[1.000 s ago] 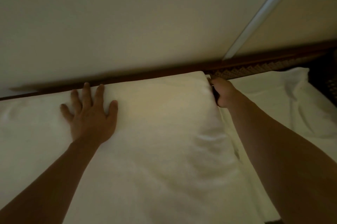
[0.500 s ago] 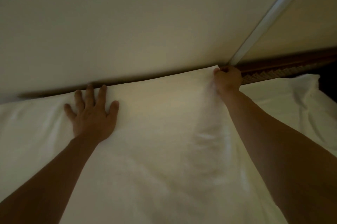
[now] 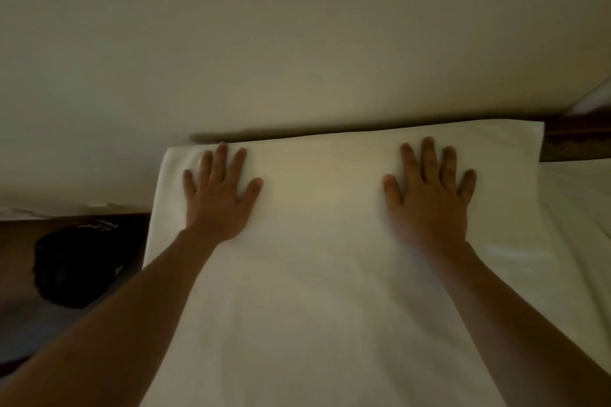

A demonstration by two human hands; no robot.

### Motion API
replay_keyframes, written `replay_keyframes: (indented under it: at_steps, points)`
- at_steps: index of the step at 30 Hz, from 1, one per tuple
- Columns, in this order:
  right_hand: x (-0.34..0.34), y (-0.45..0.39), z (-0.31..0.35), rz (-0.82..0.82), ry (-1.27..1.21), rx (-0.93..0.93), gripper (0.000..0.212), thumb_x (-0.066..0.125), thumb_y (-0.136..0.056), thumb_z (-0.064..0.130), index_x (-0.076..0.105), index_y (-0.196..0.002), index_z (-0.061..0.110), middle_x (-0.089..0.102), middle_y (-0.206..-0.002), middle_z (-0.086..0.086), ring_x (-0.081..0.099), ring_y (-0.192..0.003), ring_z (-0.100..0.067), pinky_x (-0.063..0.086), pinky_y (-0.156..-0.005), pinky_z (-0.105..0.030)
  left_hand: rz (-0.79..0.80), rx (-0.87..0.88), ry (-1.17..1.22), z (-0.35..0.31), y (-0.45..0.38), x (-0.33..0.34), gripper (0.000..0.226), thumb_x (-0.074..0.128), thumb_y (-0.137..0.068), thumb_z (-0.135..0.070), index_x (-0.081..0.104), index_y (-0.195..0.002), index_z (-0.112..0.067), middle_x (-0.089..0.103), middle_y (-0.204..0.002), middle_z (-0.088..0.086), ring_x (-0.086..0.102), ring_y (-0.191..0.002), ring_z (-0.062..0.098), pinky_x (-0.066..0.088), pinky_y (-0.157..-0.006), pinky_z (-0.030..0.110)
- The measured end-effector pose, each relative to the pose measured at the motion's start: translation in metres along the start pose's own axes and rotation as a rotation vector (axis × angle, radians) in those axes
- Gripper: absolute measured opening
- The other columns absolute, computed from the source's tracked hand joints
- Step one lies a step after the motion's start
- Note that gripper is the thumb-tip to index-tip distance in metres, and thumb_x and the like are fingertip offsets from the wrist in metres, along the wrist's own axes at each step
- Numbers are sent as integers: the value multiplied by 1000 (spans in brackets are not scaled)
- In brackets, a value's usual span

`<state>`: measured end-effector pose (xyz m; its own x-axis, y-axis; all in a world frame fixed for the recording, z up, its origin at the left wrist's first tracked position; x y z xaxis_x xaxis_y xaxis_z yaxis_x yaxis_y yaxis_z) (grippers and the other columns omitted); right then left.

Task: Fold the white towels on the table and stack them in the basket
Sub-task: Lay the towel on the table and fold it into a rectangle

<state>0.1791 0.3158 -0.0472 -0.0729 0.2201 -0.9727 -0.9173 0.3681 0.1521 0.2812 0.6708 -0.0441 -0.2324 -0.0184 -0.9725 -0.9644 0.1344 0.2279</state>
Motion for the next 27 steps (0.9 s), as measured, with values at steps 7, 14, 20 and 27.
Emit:
replay_keyframes:
  at_steps: [7,14,20,27]
  points:
    - [-2,-2,6,3,28,51,69,16,-98,62,12,-161,35,2,-172,0,-1,-157,-32,0,-123,-63,-18,-185,287,114,-16,-10,75,27,-97,-73,8,-162,-39,1,-171,-1,24,-151,38,29,-118,57]
    - [37,85,137,0,-79,341,71,19,-103,56,6,-164,21,-7,-170,-12,-9,-155,-41,-2,-119,-70,-112,-110,628,115,-15,-14,68,48,-102,-52,23,-161,-28,25,-166,8,37,-145,34,32,-117,44]
    - [94,237,389,51,-194,-129,79,28,-102,57,8,-163,11,-8,-170,-12,-17,-155,-34,-7,-120,-66,-8,-259,862,168,1,-2,60,66,-91,-57,59,-132,-13,68,-122,8,65,-111,28,52,-84,33]
    - [62,254,387,-22,-16,88,67,66,-79,57,56,-128,12,56,-117,-10,54,-103,-33,42,-75,-44,111,-211,889,176,11,-14,25,72,-92,-39,67,-98,-16,68,-97,0,66,-90,22,56,-85,35]
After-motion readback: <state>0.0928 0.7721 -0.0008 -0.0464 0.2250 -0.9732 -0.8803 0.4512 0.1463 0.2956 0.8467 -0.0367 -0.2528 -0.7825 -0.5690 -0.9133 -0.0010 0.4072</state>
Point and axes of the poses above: each hand's wrist, its own y-axis away from the middle knuckle, its own x-axis out of the palm, z = x × y, the point moved 9 cm from there along -y, towards the middle knuckle
